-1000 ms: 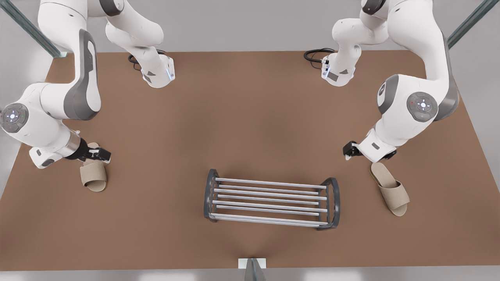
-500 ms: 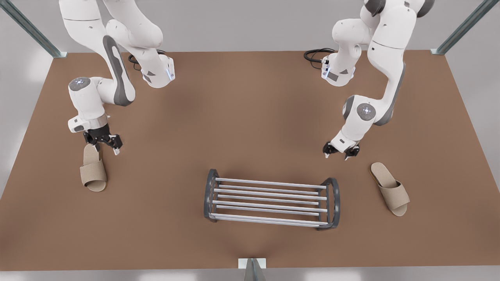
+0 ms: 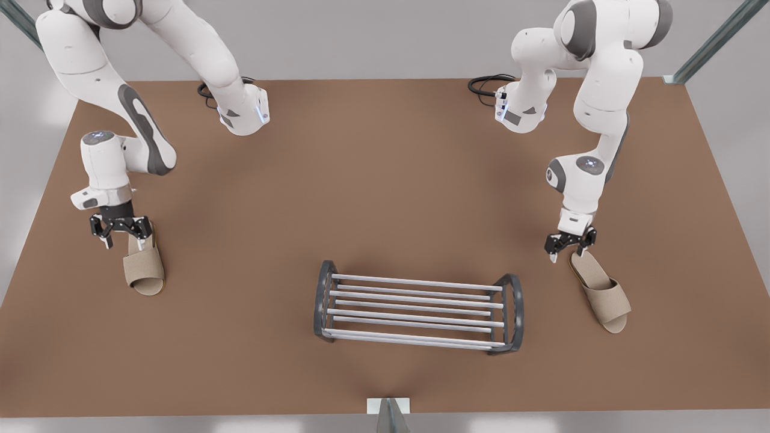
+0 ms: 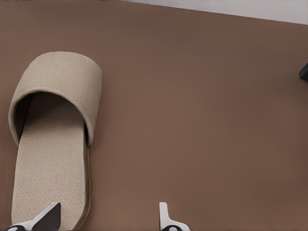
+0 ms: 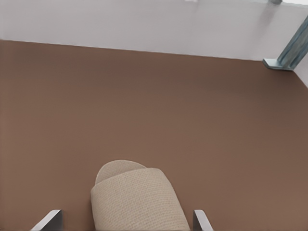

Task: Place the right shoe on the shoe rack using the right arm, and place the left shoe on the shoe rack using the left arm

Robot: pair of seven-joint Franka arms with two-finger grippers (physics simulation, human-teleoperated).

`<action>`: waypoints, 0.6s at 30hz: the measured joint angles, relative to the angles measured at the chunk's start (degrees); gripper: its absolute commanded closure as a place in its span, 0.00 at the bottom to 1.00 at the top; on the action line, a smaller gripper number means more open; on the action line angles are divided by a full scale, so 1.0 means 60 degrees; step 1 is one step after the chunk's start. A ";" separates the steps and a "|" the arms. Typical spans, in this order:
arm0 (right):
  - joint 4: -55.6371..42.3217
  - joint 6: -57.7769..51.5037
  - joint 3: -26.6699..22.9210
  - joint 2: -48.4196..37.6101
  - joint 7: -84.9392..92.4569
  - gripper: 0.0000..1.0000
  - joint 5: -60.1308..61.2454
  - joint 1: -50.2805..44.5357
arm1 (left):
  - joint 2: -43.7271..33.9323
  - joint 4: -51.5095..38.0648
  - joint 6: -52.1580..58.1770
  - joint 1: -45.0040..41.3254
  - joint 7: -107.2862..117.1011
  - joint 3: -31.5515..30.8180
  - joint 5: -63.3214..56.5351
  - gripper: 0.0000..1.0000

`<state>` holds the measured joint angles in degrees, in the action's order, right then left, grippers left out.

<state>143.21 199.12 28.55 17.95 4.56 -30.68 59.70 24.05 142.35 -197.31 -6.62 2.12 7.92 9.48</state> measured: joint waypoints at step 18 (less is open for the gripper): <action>-0.0701 0.0297 0.1643 0.1990 0.0610 0.00 -0.3688 0.3456 | 0.1680 -0.1844 -0.0402 0.0034 -0.1247 0.1521 0.0065 0.01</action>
<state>139.00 200.90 38.41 29.90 8.22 -52.81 80.44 34.13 131.28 -199.73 -6.42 -5.37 17.05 9.87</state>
